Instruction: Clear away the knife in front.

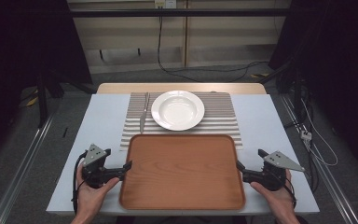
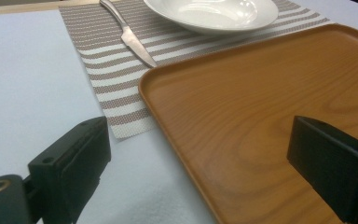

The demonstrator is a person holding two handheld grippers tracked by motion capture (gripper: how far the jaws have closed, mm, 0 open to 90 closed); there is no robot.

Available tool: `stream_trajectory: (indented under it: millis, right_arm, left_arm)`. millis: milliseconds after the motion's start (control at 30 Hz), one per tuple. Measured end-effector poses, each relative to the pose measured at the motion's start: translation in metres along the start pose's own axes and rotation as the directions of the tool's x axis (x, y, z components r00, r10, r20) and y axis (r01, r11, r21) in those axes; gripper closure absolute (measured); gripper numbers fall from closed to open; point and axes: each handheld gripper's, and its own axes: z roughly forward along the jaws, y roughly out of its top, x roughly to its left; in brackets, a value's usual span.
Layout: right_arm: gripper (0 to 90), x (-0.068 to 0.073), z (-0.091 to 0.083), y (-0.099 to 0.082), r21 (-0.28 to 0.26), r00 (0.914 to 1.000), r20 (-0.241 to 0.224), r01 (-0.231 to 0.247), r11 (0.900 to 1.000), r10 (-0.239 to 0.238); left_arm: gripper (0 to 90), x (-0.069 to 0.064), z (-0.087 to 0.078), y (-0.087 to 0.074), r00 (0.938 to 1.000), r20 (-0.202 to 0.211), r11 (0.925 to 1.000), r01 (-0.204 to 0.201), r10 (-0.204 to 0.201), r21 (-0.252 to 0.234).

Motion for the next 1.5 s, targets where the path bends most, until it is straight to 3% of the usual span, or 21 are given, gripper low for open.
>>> stream_trajectory:
  millis: [467, 667, 767, 833, 900, 1033, 1133, 1200, 1333, 1467, 1500]
  right_arm:
    - [5.5, -0.002, 0.000, -0.001, 0.010, 0.9999, -0.006, -0.013, 0.9999, 0.013]
    - [6.1, 0.000, 0.004, 0.000, 0.017, 0.9997, -0.024, -0.010, 0.9998, 0.010]
    - [6.0, 0.000, 0.005, 0.000, 0.022, 0.9997, -0.021, -0.010, 0.9997, 0.011]
    - [6.0, 0.000, 0.005, 0.001, 0.021, 0.9996, -0.025, -0.013, 0.9997, 0.013]
    - [6.2, 0.001, 0.007, 0.001, 0.024, 0.9997, -0.025, -0.005, 0.9997, 0.006]
    - [6.2, 0.001, 0.007, 0.001, 0.022, 0.9996, -0.026, -0.005, 0.9997, 0.005]
    - [6.2, 0.000, 0.007, 0.001, 0.022, 0.9996, -0.026, -0.009, 0.9997, 0.010]
    - [6.2, 0.000, 0.007, 0.001, 0.020, 0.9996, -0.028, -0.009, 0.9998, 0.010]
    - [6.7, -0.001, 0.008, 0.001, 0.023, 0.9997, -0.024, -0.007, 0.9997, 0.007]
    - [6.8, 0.000, 0.007, 0.001, 0.023, 0.9997, -0.023, -0.008, 0.9997, 0.009]
    - [6.8, 0.000, 0.007, 0.001, 0.024, 0.9997, -0.024, -0.007, 0.9997, 0.008]
  left_arm:
    - [6.1, 0.003, 0.008, 0.011, 1.0000, 0.007, 0.9997, 0.000, -0.001, 0.023]
    - [8.6, 0.006, 0.015, 0.022, 0.9999, -0.014, 0.9995, -0.007, 0.007, 0.029]
    - [10.2, 0.010, 0.018, 0.028, 0.9996, -0.026, 0.9991, 0.009, -0.008, 0.042]
    - [10.6, 0.011, 0.022, 0.032, 0.9991, -0.038, 0.9988, 0.020, -0.018, 0.045]
    - [10.7, 0.013, 0.027, 0.039, 0.9995, -0.032, 0.9980, 0.002, 0.000, 0.063]
    - [9.5, 0.016, 0.034, 0.049, 0.9998, -0.014, 0.9976, 0.013, -0.012, 0.069]
    - [8.8, 0.018, 0.040, 0.055, 0.9997, -0.022, 0.9983, -0.007, 0.009, 0.058]
    - [8.7, 0.019, 0.045, 0.060, 1.0000, -0.001, 0.9982, 0.000, 0.001, 0.060]
    - [9.8, 0.021, 0.056, 0.071, 0.9994, -0.020, 0.9976, -0.027, 0.028, 0.064]
    - [10.2, 0.021, 0.069, 0.083, 0.9993, -0.006, 0.9957, -0.035, 0.036, 0.086]
    - [9.5, 0.021, 0.072, 0.085, 0.9997, 0.008, 0.9960, -0.022, 0.022, 0.087]
